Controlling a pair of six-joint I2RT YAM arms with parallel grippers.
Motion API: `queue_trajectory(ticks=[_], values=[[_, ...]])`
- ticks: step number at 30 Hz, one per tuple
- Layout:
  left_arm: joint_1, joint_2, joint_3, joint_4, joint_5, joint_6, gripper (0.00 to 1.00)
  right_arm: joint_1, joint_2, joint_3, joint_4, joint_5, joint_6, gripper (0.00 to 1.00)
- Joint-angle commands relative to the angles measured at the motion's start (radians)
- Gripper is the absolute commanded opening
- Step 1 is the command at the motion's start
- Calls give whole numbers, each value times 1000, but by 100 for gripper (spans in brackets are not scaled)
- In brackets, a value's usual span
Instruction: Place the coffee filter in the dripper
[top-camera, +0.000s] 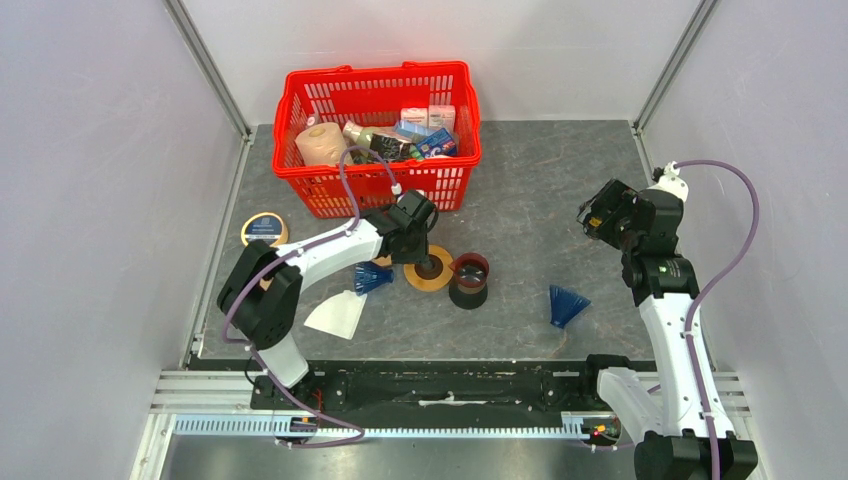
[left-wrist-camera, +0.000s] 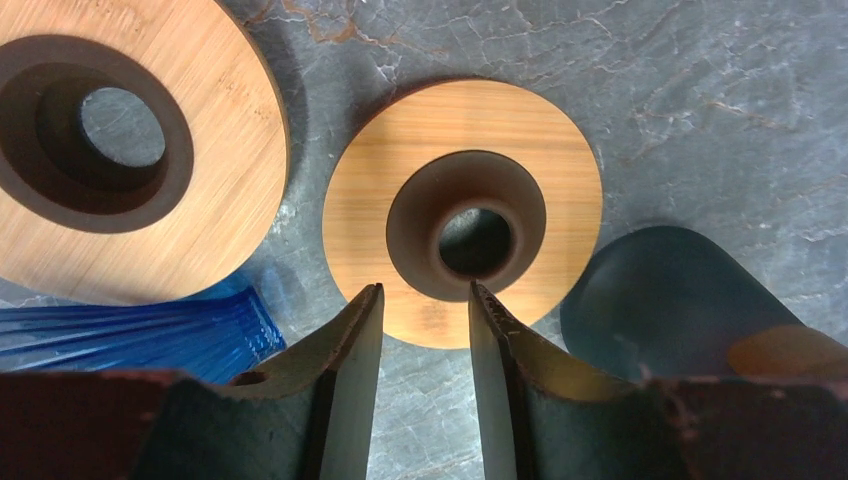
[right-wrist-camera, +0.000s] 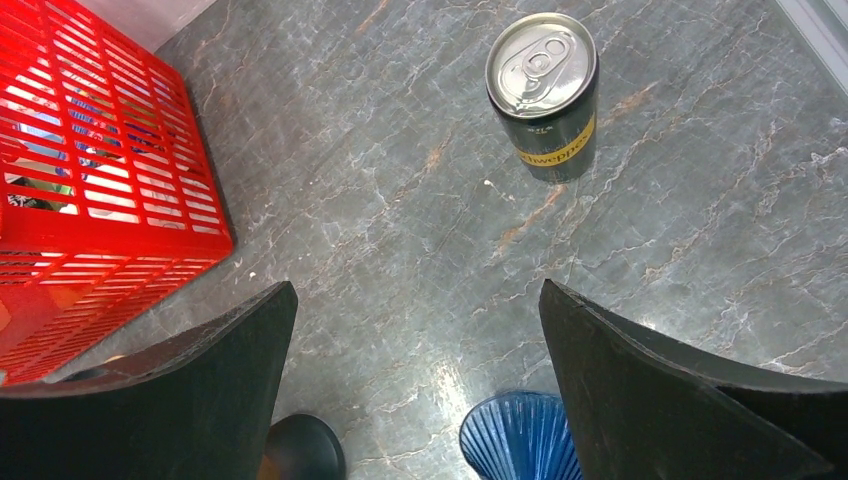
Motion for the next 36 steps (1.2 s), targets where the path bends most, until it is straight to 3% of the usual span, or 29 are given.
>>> queue_trajectory(ticks=[1, 13, 36], values=[[-8, 45, 53, 16, -42, -8, 42, 1, 7, 29, -2, 13, -9, 99], [-17, 110, 55, 50, -24, -34, 40, 1, 19, 31, -5, 13, -6, 99], [-57, 198, 119, -37, -188, -75, 28, 1, 23, 37, -18, 32, -6, 99]])
